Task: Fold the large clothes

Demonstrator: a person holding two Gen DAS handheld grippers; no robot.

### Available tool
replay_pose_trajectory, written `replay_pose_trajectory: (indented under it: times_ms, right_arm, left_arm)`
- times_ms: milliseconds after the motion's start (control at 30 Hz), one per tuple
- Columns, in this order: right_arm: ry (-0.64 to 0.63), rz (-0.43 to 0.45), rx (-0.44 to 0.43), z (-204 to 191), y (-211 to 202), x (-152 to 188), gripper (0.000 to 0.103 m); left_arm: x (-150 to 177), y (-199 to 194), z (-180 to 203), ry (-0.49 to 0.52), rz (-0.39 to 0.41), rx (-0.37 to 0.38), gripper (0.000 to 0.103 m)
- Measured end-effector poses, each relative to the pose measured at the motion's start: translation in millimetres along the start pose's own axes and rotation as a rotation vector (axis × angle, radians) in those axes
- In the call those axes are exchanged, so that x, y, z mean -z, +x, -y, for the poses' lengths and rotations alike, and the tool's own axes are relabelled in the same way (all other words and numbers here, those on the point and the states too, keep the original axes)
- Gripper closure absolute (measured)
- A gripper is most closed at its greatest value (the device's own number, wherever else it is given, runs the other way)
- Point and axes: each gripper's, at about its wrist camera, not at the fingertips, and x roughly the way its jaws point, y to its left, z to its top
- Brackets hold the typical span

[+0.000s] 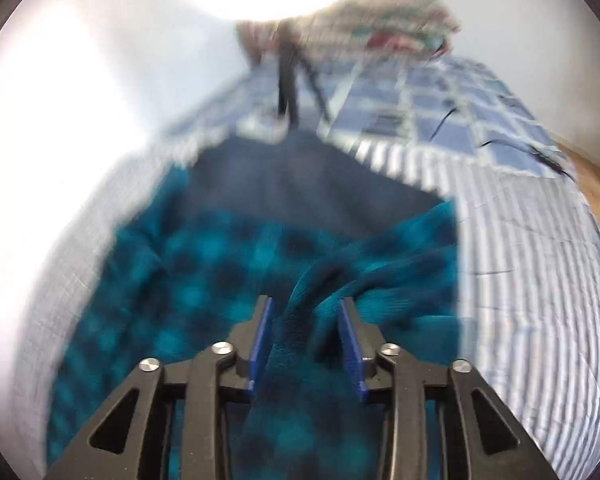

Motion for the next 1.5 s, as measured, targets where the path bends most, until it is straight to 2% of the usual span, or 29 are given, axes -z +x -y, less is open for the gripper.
replay_pose_trajectory:
  times_ms: [67, 167, 233, 333, 400, 433, 467, 500, 533, 600, 633, 733, 900, 1033, 1133, 1333, 1500]
  right_arm:
    - [0.073, 0.06, -0.043, 25, -33, -2, 0.055]
    - [0.145, 0.076, 0.004, 58, -58, 2, 0.054]
    - [0.174, 0.04, -0.006, 74, -56, 8, 0.053]
    - [0.256, -0.015, -0.116, 90, -40, 15, 0.045]
    - [0.267, -0.03, -0.132, 90, -27, 18, 0.046]
    - [0.248, -0.036, -0.129, 86, -21, 20, 0.055]
    - [0.211, -0.045, -0.121, 82, -16, 23, 0.081]
    - [0.16, -0.063, -0.084, 76, -8, 24, 0.09]
    - [0.102, -0.089, 0.013, 71, 5, 26, 0.091]
    - [0.076, -0.165, 0.184, 76, 28, 33, 0.087]
    - [0.099, -0.18, 0.2, 83, 33, 37, 0.087]
    - [0.188, -0.125, 0.151, 98, 12, 43, 0.069]
    - [0.162, -0.073, 0.019, 91, -61, 68, 0.067]
    - [0.138, -0.074, -0.097, 73, -123, 121, 0.066]
    - [0.135, -0.125, -0.175, 57, -153, 175, 0.066]
    - [0.197, -0.259, -0.326, 33, -165, 277, 0.066]
    - [0.249, -0.3, -0.375, 24, -154, 318, 0.066]
  left_arm:
    - [0, -2, 1, 0.008, 0.007, -0.004, 0.103]
    - [0, -3, 1, 0.013, 0.008, -0.009, 0.103]
    - [2, -3, 4, 0.017, 0.006, -0.015, 0.103]
    - [2, 0, 3, 0.017, 0.002, -0.028, 0.103]
    - [2, -1, 0, 0.014, 0.003, -0.032, 0.103]
    - [2, 0, -1, 0.015, 0.003, -0.036, 0.103]
    - [3, -1, -1, 0.016, 0.002, -0.037, 0.103]
    - [3, 0, -1, 0.013, 0.001, -0.038, 0.103]
    - [2, 0, -2, 0.01, -0.001, -0.04, 0.103]
    - [2, 2, -1, 0.007, -0.002, -0.045, 0.103]
    - [2, 2, 0, 0.007, -0.001, -0.048, 0.103]
    - [1, 0, 1, 0.004, 0.001, -0.046, 0.103]
    - [-3, -2, 0, -0.011, -0.01, -0.021, 0.103]
    - [-8, -6, 0, -0.023, -0.019, -0.015, 0.103]
    - [-9, -14, 2, -0.017, 0.0, -0.02, 0.103]
    - [-11, -23, 6, -0.017, 0.046, -0.02, 0.103]
    - [-13, -15, 6, -0.016, 0.029, 0.007, 0.103]
